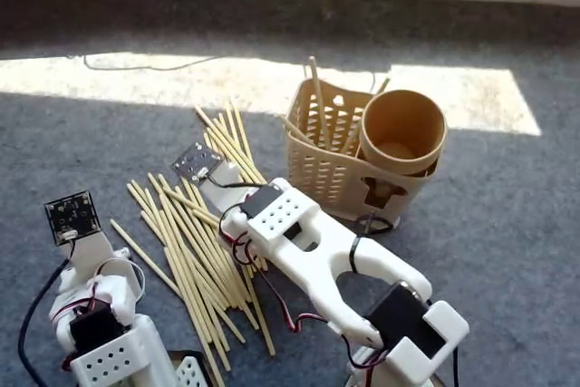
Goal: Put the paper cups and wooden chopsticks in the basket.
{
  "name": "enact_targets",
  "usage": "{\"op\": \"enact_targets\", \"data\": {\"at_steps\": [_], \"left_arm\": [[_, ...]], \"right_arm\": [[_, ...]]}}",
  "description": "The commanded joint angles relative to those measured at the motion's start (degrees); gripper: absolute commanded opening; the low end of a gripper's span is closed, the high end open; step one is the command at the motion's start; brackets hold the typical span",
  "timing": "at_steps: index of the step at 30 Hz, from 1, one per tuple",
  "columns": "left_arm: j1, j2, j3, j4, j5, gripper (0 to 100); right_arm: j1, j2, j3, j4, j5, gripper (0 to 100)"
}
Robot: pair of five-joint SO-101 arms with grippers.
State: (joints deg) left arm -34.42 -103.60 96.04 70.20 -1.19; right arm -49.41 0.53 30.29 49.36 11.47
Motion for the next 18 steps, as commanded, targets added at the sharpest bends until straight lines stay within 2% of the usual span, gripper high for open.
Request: {"op": "enact_targets", "data": {"at_steps": [1,8,13,18], "left_arm": [[-0.57,-0.48,1.1,0.18,-0.26,1],[-0.57,-0.48,1.1,0.18,-0.26,1],[-0.57,-0.48,1.1,0.18,-0.26,1],[-0.57,-0.48,1.1,0.18,-0.26,1]], "right_arm": [[-0.31,-2.86,0.57,-4.0,0.44,12.3],[-0.4,2.86,1.8,-4.44,0.62,12.2],[-0.4,3.3,1.8,-4.35,0.7,0.5],[-0.31,-0.66,2.15,-4.18,0.7,0.5]]}}
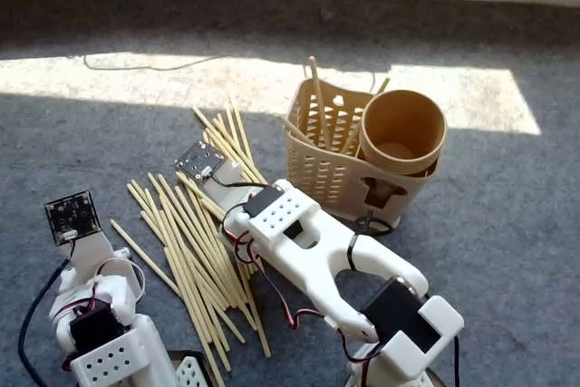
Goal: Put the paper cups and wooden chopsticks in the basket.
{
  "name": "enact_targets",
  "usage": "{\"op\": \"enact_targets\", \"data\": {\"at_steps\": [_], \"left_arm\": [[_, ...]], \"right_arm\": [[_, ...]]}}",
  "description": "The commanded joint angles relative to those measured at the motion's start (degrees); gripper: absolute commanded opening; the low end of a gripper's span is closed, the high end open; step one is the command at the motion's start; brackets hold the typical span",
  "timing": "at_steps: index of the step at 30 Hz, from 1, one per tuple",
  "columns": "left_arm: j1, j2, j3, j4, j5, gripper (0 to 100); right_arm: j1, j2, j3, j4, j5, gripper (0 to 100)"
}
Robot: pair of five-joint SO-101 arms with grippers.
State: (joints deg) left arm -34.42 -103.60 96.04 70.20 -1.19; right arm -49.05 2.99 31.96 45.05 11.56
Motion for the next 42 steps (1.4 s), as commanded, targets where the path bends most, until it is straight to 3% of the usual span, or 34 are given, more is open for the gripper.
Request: {"op": "enact_targets", "data": {"at_steps": [1,23,30,42], "left_arm": [[-0.57,-0.48,1.1,0.18,-0.26,1],[-0.57,-0.48,1.1,0.18,-0.26,1],[-0.57,-0.48,1.1,0.18,-0.26,1],[-0.57,-0.48,1.1,0.18,-0.26,1]], "right_arm": [[-0.66,-4.53,0.48,0.13,0.62,0.5],[0.84,-41.54,8.31,0.57,-0.09,0.5],[-1.63,-50.24,7.78,0.48,-9.85,0.5],[-2.33,-58.24,7.78,-18.51,-10.29,0.5]]}}
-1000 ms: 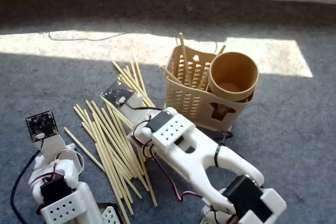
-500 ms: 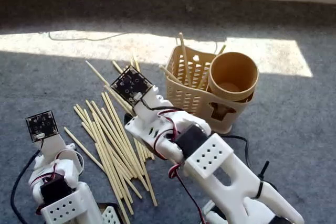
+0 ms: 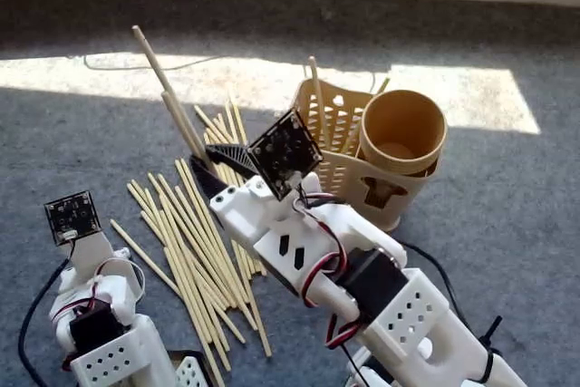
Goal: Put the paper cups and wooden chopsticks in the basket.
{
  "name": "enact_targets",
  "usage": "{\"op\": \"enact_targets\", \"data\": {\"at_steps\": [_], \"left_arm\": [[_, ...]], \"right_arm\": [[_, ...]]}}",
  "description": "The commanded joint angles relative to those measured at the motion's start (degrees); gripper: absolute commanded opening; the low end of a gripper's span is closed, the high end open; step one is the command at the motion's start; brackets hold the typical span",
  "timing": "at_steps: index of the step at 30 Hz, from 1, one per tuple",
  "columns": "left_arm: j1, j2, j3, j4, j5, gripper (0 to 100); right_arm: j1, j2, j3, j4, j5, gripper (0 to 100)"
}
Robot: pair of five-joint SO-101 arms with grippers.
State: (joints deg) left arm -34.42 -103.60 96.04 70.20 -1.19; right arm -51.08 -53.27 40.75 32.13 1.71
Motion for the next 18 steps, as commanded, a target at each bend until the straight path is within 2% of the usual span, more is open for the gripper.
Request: {"op": "enact_targets", "data": {"at_steps": [1,10,18], "left_arm": [[-0.57,-0.48,1.1,0.18,-0.26,1],[-0.57,-0.48,1.1,0.18,-0.26,1],[-0.57,-0.48,1.1,0.18,-0.26,1]], "right_arm": [[-0.22,-1.98,-1.01,-8.04,-0.44,0.5],[12.35,-1.98,-1.01,-28.53,-0.44,0.5],[23.34,-2.07,-0.84,-37.05,-0.44,0.5]]}}
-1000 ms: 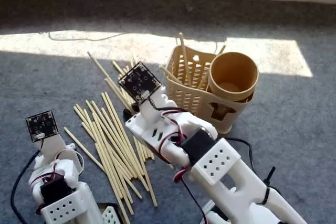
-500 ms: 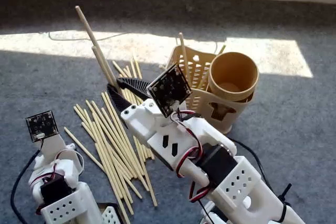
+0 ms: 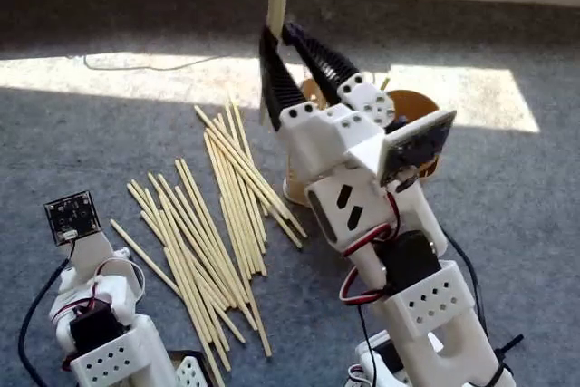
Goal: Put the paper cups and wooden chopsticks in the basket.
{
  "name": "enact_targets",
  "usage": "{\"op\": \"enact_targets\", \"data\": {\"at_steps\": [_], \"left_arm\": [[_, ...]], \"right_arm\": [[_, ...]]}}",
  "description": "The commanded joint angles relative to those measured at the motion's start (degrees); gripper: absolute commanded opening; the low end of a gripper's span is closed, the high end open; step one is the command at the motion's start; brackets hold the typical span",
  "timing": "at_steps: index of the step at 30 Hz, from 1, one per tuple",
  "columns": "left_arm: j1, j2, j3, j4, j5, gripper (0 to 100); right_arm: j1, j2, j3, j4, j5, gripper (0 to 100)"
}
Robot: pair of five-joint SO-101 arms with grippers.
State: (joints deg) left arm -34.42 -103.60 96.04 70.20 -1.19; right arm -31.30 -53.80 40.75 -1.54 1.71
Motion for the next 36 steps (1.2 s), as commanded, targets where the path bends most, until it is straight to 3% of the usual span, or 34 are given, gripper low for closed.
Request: {"op": "enact_targets", "data": {"at_steps": [1,9,30,36], "left_arm": [[-0.57,-0.48,1.1,0.18,-0.26,1],[-0.57,-0.48,1.1,0.18,-0.26,1],[-0.57,-0.48,1.1,0.18,-0.26,1],[-0.57,-0.48,1.1,0.18,-0.26,1]], "right_arm": [[4.35,-1.54,-0.84,-4.0,-0.44,0.5],[11.47,-1.54,3.03,-7.96,-0.44,0.5],[11.38,-1.27,27.38,-7.87,-0.53,0.8],[11.38,-1.1,28.18,-7.69,-0.79,14.6]]}}
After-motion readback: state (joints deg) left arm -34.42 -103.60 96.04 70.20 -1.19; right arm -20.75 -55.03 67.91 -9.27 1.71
